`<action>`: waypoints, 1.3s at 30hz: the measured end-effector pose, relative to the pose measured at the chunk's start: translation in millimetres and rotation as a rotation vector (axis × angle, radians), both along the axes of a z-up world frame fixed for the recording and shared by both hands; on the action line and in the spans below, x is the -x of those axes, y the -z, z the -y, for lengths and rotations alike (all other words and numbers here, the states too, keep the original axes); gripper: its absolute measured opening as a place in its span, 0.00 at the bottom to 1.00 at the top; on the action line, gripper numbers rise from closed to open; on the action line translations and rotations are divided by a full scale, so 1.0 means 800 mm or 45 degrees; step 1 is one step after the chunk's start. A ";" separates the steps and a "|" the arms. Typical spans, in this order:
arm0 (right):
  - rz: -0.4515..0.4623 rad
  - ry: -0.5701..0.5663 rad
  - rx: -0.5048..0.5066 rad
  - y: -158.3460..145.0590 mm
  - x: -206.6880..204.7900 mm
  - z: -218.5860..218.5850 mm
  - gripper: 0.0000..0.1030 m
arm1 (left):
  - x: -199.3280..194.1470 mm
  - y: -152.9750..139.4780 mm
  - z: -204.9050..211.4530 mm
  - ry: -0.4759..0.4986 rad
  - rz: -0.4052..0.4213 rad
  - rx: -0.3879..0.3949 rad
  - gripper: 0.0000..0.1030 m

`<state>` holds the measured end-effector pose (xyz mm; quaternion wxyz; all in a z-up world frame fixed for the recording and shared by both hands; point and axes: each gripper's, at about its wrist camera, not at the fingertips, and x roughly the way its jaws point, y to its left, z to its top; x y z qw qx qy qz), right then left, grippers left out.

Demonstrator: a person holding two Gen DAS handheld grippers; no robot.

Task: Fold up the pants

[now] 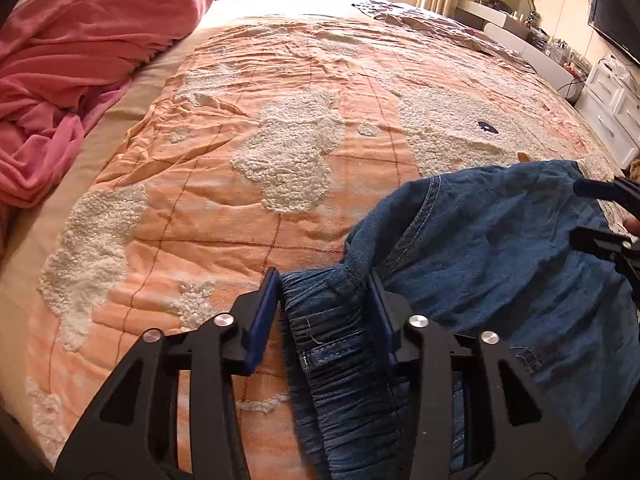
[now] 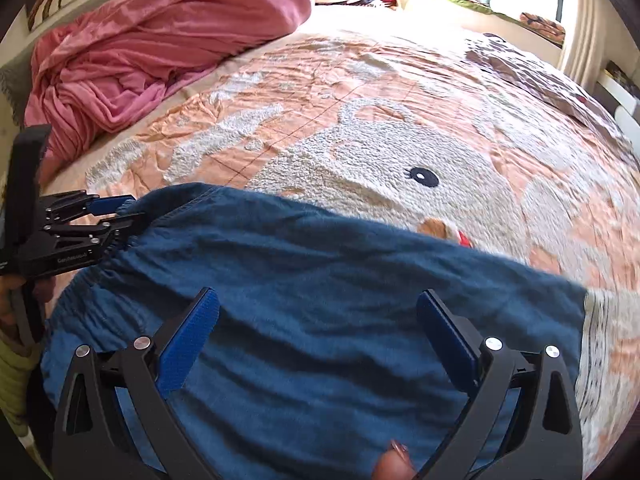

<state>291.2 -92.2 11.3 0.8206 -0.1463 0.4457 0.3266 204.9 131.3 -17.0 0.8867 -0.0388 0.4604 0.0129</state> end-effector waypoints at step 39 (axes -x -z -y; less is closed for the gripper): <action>0.257 -0.337 -0.220 -0.052 0.214 0.051 0.04 | 0.196 -0.071 0.057 0.143 0.414 -0.083 0.28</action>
